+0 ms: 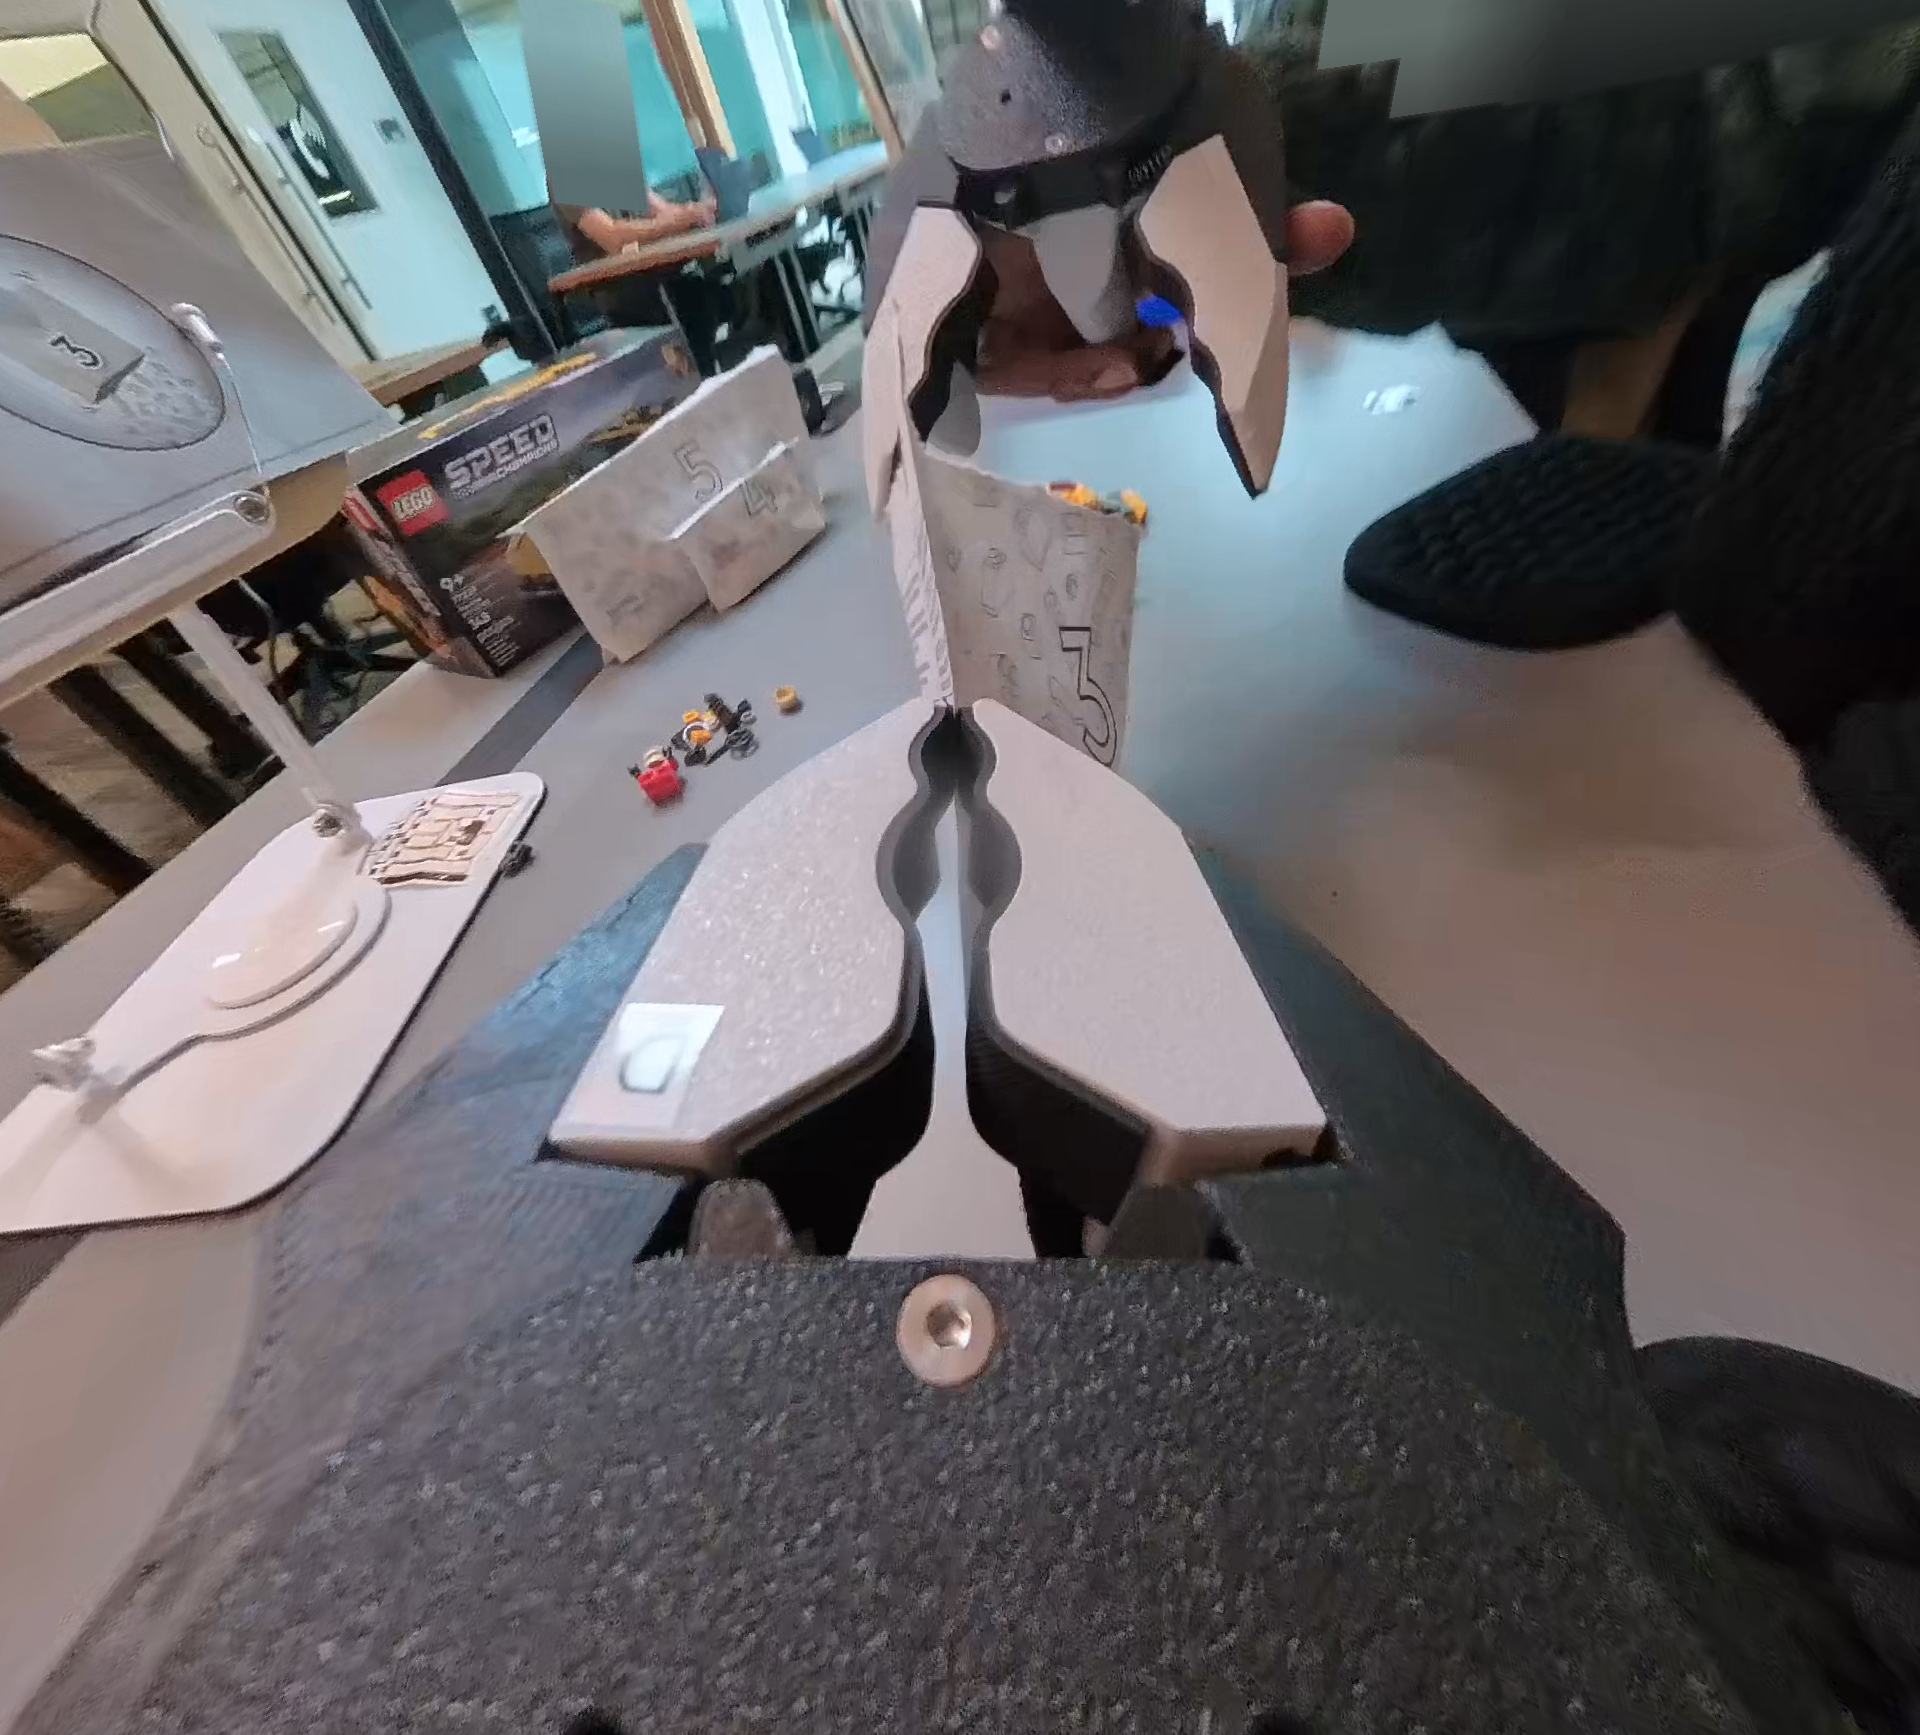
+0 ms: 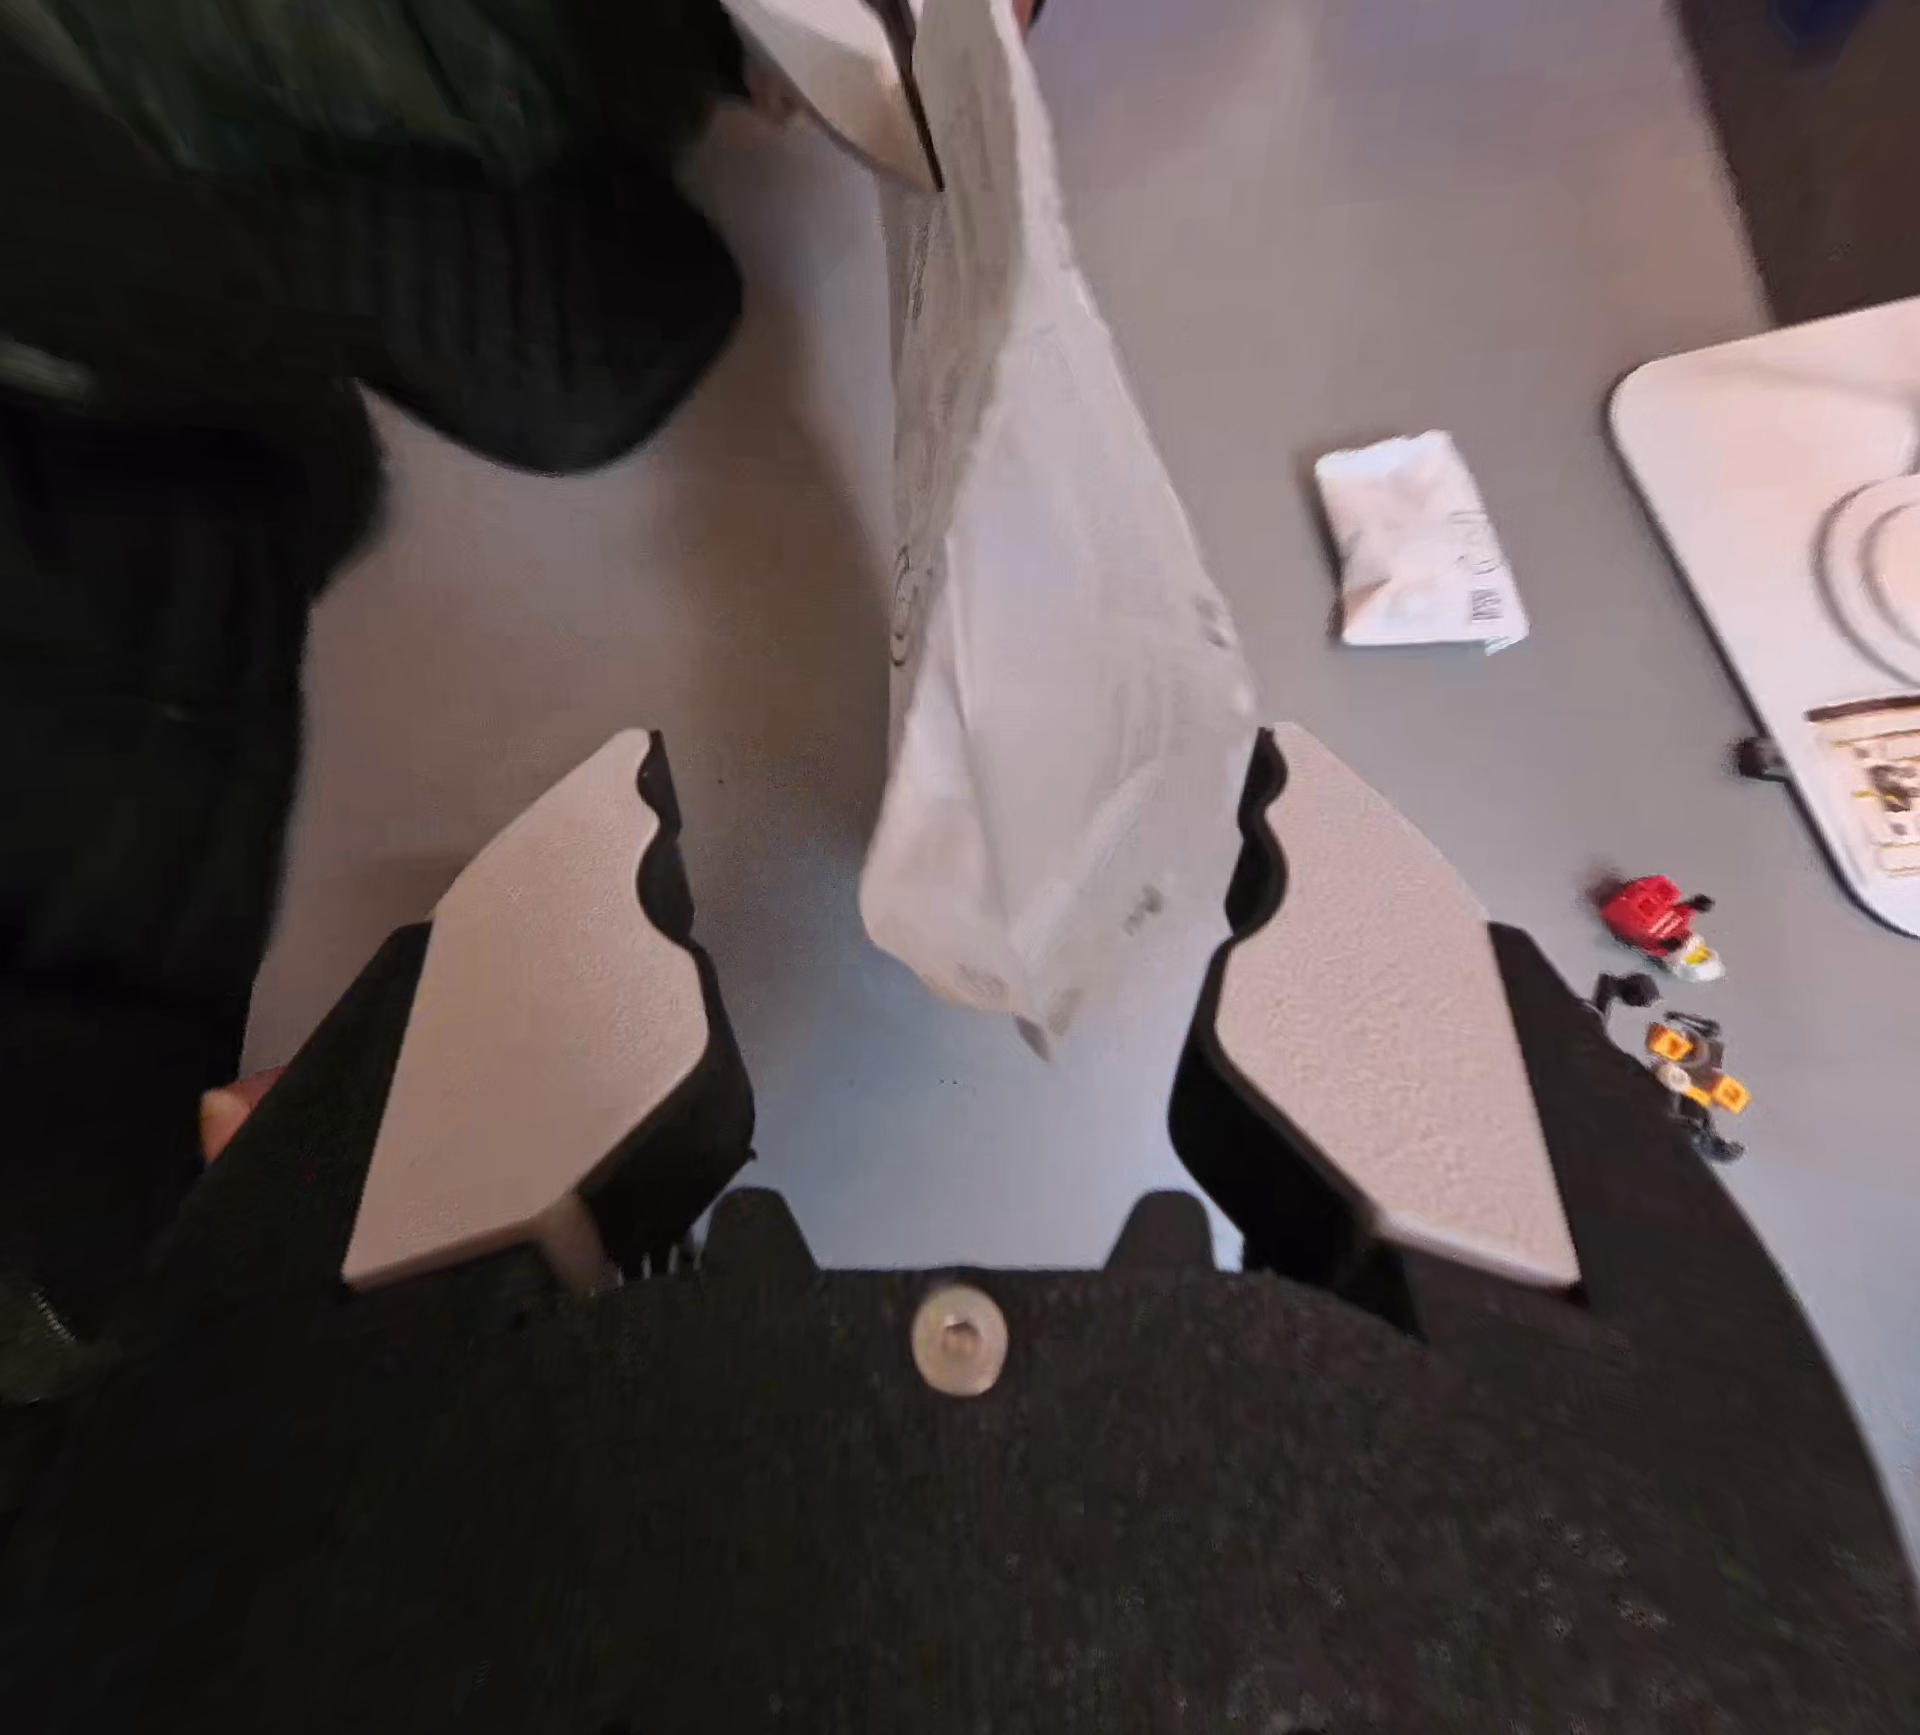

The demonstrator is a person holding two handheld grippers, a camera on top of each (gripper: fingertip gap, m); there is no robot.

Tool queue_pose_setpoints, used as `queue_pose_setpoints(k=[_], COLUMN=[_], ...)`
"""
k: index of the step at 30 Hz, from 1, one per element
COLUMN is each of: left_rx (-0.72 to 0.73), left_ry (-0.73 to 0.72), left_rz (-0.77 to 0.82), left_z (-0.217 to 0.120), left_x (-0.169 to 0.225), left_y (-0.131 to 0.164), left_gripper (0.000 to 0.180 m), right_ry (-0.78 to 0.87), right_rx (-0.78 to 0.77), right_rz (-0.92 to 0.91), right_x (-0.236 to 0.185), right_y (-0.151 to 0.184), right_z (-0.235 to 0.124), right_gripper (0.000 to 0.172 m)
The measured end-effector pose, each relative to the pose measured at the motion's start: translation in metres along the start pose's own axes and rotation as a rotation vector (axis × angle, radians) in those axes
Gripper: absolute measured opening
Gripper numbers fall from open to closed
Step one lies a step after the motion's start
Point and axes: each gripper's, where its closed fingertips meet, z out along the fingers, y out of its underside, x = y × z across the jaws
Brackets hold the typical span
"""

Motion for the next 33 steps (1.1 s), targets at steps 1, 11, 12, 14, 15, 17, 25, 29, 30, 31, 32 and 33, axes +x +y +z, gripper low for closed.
queue_pose_setpoints(k=[1, 11, 12, 14, 15, 17, 25, 29, 30, 31, 32, 33], left_rx=[0.03, 0.31, 0.321, 0.339, 0.352, 0.383, 0.434, 0.41, 0.403, 0.398, 0.391, 0.384], left_ry=[0.003, 0.053, 0.059, 0.067, 0.073, 0.088, 0.094, 0.079, 0.077, 0.078, 0.083, 0.089], left_rz=[-0.03, -0.189, -0.199, -0.219, -0.228, -0.245, -0.29, -0.291, -0.287, -0.281, -0.275, -0.269], left_z=[-0.003, -0.026, -0.027, -0.03, -0.031, -0.035, -0.042, -0.037, -0.036, -0.034, -0.032, -0.03], left_x=[-0.003, -0.02, -0.021, -0.022, -0.022, -0.022, -0.027, -0.028, -0.027, -0.026, -0.024, -0.022], left_y=[0.0, -0.014, -0.015, -0.015, -0.017, -0.021, -0.024, -0.018, -0.017, -0.017, -0.016, -0.016], left_gripper=[0.0, 0.0, 0.0, 0.0, 0.001, 0.001, 0.0, 0.0, 0.0, 0.0, 0.0, 0.0], right_ry=[0.013, 0.129, 0.156, 0.176, 0.171, 0.154, -0.059, 0.027, 0.045, 0.064, 0.076, 0.085], right_rx=[0.061, 0.494, 0.508, 0.51, 0.509, 0.51, 0.548, 0.556, 0.558, 0.556, 0.552, 0.552], right_rz=[0.011, 0.205, 0.205, 0.201, 0.201, 0.196, 0.11, -0.008, -0.031, -0.05, -0.065, -0.074], right_x=[0.003, 0.014, 0.019, 0.029, 0.033, 0.041, 0.017, 0.01, 0.008, 0.008, 0.007, 0.006], right_y=[-0.001, 0.039, 0.038, 0.037, 0.036, 0.033, 0.013, 0.006, 0.005, 0.003, 0.002, 0.001], right_z=[-0.009, -0.008, -0.007, -0.005, -0.004, -0.001, 0.013, 0.005, 0.003, 0.001, 0.001, 0.001], right_gripper=[0.104, 0.061, 0.057, 0.051, 0.049, 0.045, 0.0, 0.0, 0.0, 0.0, 0.0, 0.0])
